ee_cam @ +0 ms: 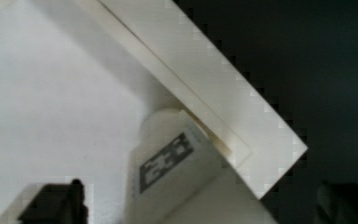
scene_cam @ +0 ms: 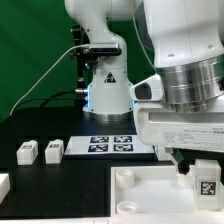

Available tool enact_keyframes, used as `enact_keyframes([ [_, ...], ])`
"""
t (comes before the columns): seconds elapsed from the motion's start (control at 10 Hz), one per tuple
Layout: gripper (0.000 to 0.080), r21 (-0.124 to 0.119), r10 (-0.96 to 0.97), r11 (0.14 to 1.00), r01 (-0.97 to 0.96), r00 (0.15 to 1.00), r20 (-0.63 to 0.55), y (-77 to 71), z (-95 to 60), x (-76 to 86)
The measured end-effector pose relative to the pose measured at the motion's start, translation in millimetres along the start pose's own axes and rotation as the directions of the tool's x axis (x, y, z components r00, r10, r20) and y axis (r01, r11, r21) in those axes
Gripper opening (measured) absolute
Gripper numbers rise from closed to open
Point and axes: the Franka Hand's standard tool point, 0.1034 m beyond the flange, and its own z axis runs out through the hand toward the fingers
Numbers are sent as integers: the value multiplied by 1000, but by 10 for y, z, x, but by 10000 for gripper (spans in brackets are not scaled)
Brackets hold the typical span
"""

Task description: Assemble one leg

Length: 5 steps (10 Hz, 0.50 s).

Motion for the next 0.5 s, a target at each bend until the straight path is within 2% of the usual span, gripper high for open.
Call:
enact_keyframes([
  [0.1, 649, -42, -191, 981, 190, 982, -15, -35, -14, 27],
  [0.2, 640, -55, -270, 962, 269, 963, -20, -68, -20, 25],
  [0.3, 640, -49, -239, 970, 238, 971, -19, -58, -16, 27],
  [0.4, 484, -49, -240, 970, 239, 970, -19, -57, -16, 28],
  [0.5, 484, -46, -205, 978, 204, 979, -20, -62, -15, 24],
])
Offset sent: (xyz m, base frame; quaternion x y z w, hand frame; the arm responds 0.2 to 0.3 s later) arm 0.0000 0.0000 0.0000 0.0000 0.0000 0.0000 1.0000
